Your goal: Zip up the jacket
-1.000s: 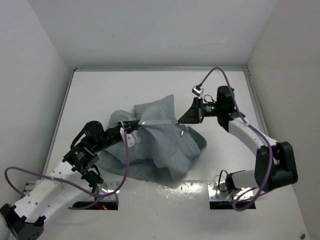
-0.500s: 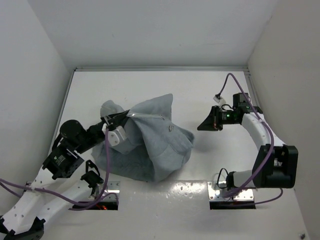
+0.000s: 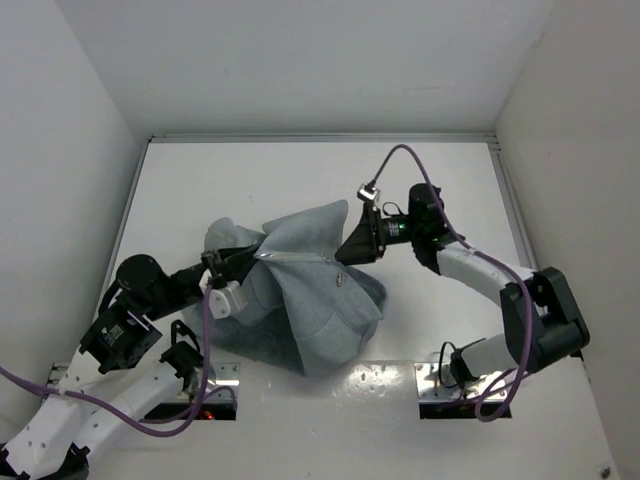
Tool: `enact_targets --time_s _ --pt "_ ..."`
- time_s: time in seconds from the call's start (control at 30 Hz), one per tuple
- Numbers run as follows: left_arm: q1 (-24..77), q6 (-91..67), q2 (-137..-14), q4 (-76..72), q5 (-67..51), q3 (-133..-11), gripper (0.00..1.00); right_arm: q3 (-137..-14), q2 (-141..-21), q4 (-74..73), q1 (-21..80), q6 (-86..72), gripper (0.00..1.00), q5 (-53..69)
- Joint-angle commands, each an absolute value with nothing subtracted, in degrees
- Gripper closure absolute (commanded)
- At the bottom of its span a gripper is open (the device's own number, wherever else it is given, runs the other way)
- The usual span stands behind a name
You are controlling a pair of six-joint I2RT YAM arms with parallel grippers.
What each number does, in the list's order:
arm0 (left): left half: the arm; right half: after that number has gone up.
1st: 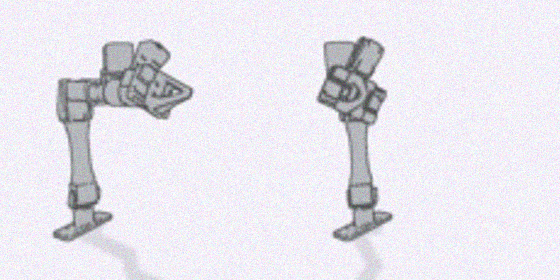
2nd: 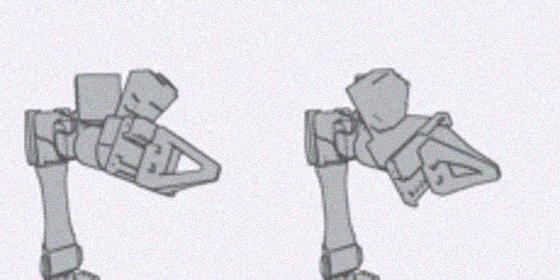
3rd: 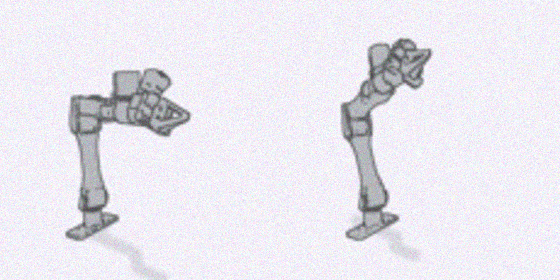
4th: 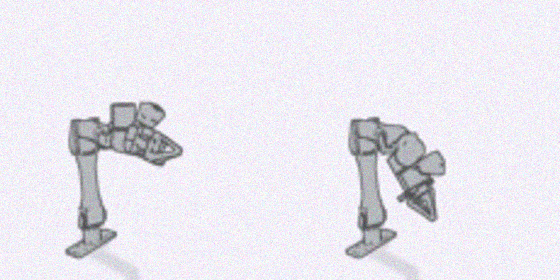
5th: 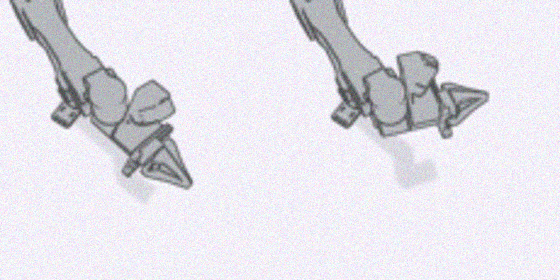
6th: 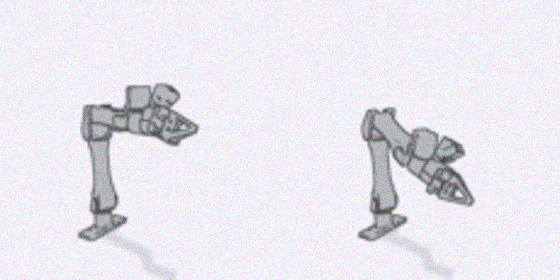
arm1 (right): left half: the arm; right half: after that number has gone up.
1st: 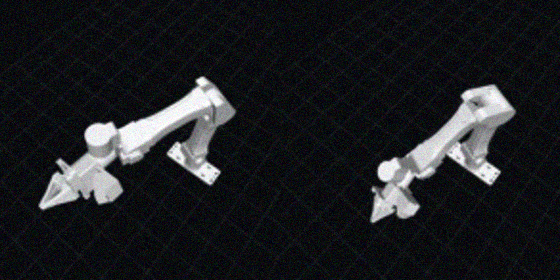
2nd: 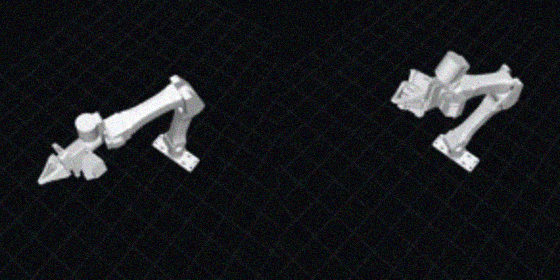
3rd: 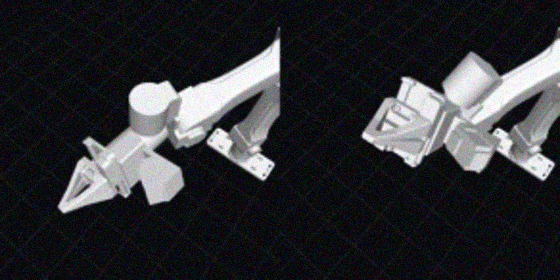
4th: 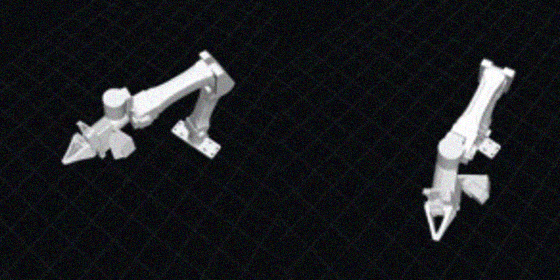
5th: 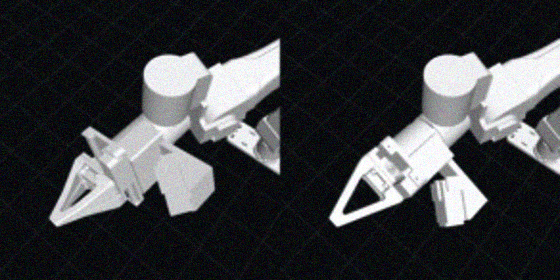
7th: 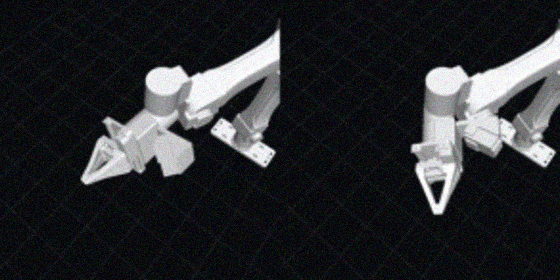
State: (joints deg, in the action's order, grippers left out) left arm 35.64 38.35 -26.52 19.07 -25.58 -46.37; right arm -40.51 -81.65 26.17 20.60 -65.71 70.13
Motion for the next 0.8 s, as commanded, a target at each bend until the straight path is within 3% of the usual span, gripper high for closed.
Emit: enact_targets --time_s 0.0,0.13,0.17,0.2,0.23,0.37,0.4,0.5,0.6,0.63,0.67,0.7,0.73,0.77 --pt "35.42 39.81 -26.02 12.74 -28.74 -47.37 1.00 -42.26 -83.93 51.47 24.34 -82.34 0.18 69.26" --pt "35.42 41.66 -26.02 12.74 -27.96 -46.14 1.00 -44.56 -87.53 59.40 26.89 -90.60 0.22 67.33" --pt "35.42 42.53 -26.02 12.74 -27.17 -45.36 1.00 -44.56 -87.36 60.55 26.81 -93.40 0.28 67.24" --pt "35.42 43.50 -26.02 12.74 -26.64 -44.13 1.00 -44.30 -87.19 62.56 26.63 -93.86 0.46 66.80" --pt "35.42 44.11 -25.49 12.74 -26.11 -43.43 1.00 -44.12 -86.75 62.75 26.37 -94.56 0.53 66.71" --pt "35.42 45.88 -24.26 12.74 -23.56 -39.47 1.00 -41.67 -82.37 61.88 22.86 -93.78 0.76 67.76" --pt "35.42 46.40 -24.26 13.35 -23.03 -38.68 1.00 -41.31 -81.83 61.18 21.72 -93.00 0.86 68.98" --pt "35.42 46.41 -25.83 15.81 -21.80 -38.67 1.00 -38.94 -78.49 59.25 18.83 -89.06 0.98 71.18" --pt "35.42 45.79 -29.43 19.94 -20.65 -38.67 1.00 -37.01 -74.28 48.80 16.09 -79.09 1.00 73.03" --pt "35.42 45.79 -30.57 21.69 -20.65 -39.28 1.00 -37.35 -73.48 32.33 15.47 -74.49 1.00 73.39" --pt "35.42 45.27 -33.46 25.02 -20.05 -39.29 1.00 -40.40 -70.95 21.82 14.86 -60.26 0.90 72.26" --pt "35.42 45.26 -35.40 27.75 -20.04 -39.98 1.00 -42.95 -70.32 -4.74 14.85 -50.55 0.85 70.07" --pt "35.42 45.26 -37.77 30.64 -19.43 -41.82 1.00 -49.85 -69.96 -29.02 15.38 -22.35 0.77 65.96" --pt "35.42 43.96 -40.14 32.94 -18.55 -42.44 1.00 -55.32 -69.96 -38.49 17.99 -17.02 0.67 52.87"
